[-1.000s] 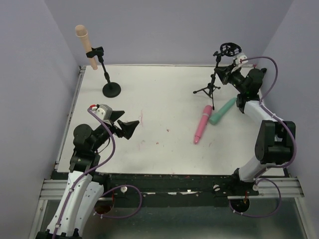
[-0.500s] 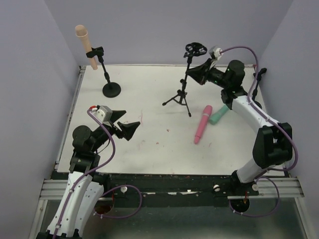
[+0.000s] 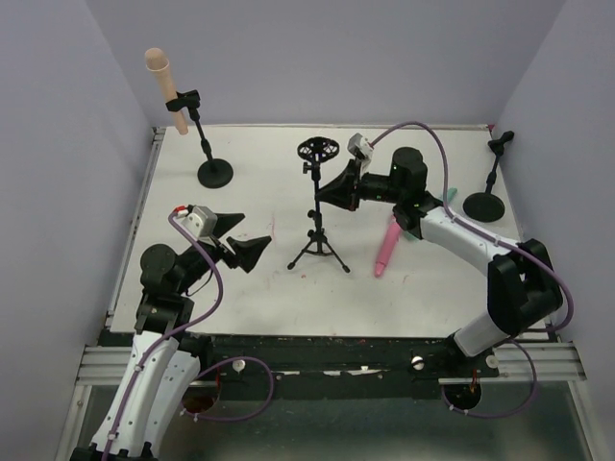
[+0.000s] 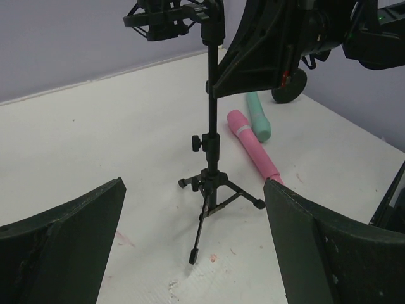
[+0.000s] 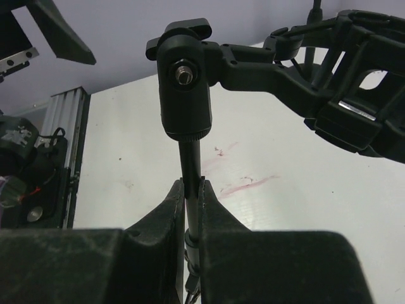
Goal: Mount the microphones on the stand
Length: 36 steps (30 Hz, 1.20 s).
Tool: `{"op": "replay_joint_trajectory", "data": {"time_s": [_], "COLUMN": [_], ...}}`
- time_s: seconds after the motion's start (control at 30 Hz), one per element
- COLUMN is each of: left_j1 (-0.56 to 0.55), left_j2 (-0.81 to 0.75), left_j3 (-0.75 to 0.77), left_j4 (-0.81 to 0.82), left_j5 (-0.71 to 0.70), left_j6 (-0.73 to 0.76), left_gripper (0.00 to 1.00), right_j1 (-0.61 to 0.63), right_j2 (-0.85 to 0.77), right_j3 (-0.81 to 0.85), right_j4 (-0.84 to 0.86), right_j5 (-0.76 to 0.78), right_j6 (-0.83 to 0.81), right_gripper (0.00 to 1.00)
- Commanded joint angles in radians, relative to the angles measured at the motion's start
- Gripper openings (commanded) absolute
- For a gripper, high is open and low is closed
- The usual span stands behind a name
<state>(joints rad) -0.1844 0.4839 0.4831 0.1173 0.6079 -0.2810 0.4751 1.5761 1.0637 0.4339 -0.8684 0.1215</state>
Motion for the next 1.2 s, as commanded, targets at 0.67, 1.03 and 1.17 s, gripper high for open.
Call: {"op": "replay_joint_trajectory", "data": {"time_s": [0.67, 1.03, 1.17], "left_j1": [-0.458, -0.558, -0.596], "left_j2": [0.140, 0.476, 0.585], "left_j3": [-0.092, -0.049, -0.023], "left_j4": [0.286, 0.583, 0.703], "left_j5": [-0.355, -0.542, -0.586], "left_j6": [0.068, 0.204, 0.236], "left_gripper": [0.98, 0.98, 0.98], "right_j1": [-0.079, -0.276, -0.300], "right_j2": [-0.270, -0.422, -0.430], "right_j3": [-0.154, -0.197, -0.212], "right_j4": [-0.431, -0.568, -0.544], "right_j5": [-0.199, -0.290, -0.296], "right_j6": [-0.488, -0.540, -0.530], "right_gripper": [0.84, 0.92, 0.92]}}
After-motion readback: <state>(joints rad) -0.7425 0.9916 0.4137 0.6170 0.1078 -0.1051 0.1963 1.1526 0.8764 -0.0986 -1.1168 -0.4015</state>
